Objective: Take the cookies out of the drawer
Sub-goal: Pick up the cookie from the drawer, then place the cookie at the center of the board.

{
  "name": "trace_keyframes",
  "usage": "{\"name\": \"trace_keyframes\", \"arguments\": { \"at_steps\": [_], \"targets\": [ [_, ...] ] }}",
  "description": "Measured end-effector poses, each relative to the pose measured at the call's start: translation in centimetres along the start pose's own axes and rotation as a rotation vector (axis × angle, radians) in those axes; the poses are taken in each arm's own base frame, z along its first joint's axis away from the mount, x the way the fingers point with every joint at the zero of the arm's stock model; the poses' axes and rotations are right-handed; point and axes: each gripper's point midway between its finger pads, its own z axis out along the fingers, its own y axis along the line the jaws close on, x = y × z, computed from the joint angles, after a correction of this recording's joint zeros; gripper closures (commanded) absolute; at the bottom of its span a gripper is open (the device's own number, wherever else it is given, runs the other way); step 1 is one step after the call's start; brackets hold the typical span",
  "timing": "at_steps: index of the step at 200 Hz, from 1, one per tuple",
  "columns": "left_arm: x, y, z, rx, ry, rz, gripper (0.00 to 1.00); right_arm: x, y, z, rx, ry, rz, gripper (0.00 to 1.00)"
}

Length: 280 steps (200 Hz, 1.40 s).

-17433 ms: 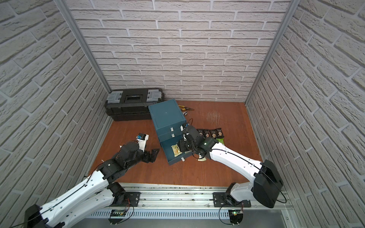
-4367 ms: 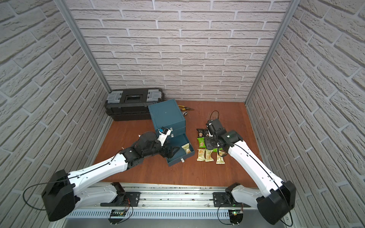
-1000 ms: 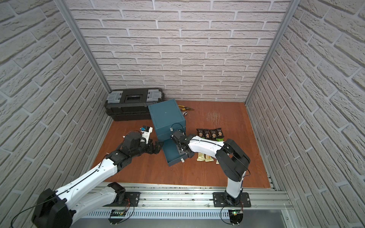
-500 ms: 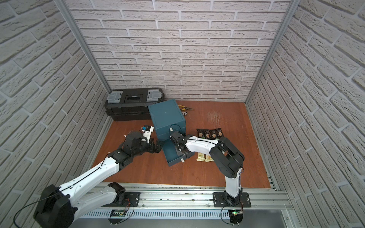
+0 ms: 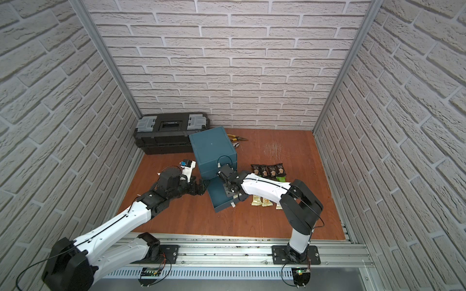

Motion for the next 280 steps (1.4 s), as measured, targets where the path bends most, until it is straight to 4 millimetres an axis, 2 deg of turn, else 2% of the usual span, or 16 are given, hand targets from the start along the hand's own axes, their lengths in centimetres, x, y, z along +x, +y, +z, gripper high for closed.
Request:
{"name": "trace_keyframes", "arguments": {
  "at_steps": [30,56,76,91,105,114,128,154,170,213,254,263,280],
  "targets": [
    [-0.1,0.0,-0.1,-0.002,0.005,0.0,0.01,-1.0,-0.3,-3.3,-0.034,-0.053,0.017,0.76],
    [-0.5,-0.2,-0.2,0.001,-0.001,0.001,0.01,-1.1,-1.9,-5.7,-0.037,-0.08,0.043,0.75],
    [-0.9,-0.4,-0.3,0.007,-0.008,0.003,0.02,-1.0,-5.0,-8.1,-0.014,-0.123,0.097,0.73],
    [-1.2,-0.7,-0.4,0.016,-0.013,0.003,0.02,-0.6,-8.5,-9.8,0.026,-0.162,0.169,0.69],
    [-1.4,-1.1,-0.4,0.028,-0.014,0.007,0.02,0.7,-11.9,-10.5,0.077,-0.182,0.242,0.69],
    [-1.3,-1.2,-0.3,0.034,-0.01,0.009,0.02,2.0,-14.0,-10.3,0.12,-0.172,0.292,0.71],
    [-1.0,-1.7,0.0,0.047,0.001,0.015,0.01,4.2,-16.0,-9.1,0.161,-0.125,0.352,0.72],
    [-0.1,-2.5,0.4,0.068,0.031,0.027,0.02,8.4,-17.7,-5.4,0.196,0.026,0.431,0.75],
    [0.1,-2.8,0.4,0.076,0.035,0.033,0.02,10.1,-18.1,-3.9,0.207,0.1,0.455,0.75],
    [-0.8,-2.9,-0.8,0.058,-0.002,0.041,0.02,11.1,-17.8,-1.5,0.197,0.192,0.462,0.76],
    [-4.5,-3.3,-3.2,0.011,-0.083,0.053,0.02,11.7,-18.1,-0.7,0.222,0.217,0.464,0.74],
    [-5.4,-3.3,-3.7,0.002,-0.102,0.054,0.02,11.7,-18.2,-0.7,0.231,0.215,0.463,0.71],
    [-6.5,-3.1,-4.4,-0.022,-0.126,0.057,0.01,11.6,-18.4,-0.8,0.24,0.212,0.461,0.58]
  ]
}}
